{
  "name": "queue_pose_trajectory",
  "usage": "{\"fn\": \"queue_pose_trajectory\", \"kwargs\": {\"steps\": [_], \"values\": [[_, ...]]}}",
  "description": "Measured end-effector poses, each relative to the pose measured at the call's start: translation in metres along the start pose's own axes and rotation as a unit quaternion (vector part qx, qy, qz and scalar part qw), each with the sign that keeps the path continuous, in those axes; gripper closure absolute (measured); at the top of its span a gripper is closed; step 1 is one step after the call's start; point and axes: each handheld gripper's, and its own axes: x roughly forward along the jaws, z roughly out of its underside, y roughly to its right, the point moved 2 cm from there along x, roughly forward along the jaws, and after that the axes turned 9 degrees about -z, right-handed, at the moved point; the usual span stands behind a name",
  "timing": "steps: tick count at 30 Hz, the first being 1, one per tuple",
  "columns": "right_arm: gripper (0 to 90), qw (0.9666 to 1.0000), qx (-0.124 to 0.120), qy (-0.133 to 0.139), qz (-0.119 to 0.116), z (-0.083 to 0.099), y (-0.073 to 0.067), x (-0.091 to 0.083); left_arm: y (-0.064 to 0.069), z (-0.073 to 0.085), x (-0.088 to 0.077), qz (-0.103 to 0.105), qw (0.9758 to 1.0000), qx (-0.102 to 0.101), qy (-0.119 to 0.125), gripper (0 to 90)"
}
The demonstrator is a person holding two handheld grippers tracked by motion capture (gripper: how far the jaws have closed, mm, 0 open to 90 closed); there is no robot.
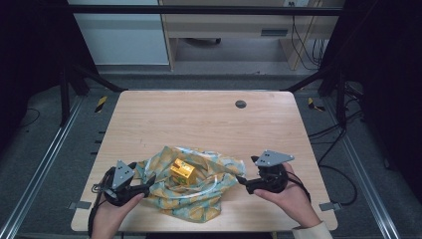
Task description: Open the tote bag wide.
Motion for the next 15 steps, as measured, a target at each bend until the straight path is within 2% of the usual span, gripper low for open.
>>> {"fn": "queue_pose_trajectory", "kwargs": {"steps": [4, 6, 15], "values": [[13.3, 0.9994, 0.026, 0.009, 0.023, 0.008, 0.016, -0.006, -0.011, 0.002, 0.000, -0.010, 0.9999, -0.012, -0.002, 18.6], [11.6, 0.9989, 0.031, 0.010, 0.035, 0.012, 0.023, -0.009, -0.016, 0.004, 0.000, -0.014, 0.9998, -0.016, -0.006, 18.4], [8.2, 0.9967, 0.051, 0.015, 0.061, 0.023, 0.039, -0.015, -0.036, 0.010, 0.001, -0.041, 0.9985, -0.033, -0.014, 11.7]]}}
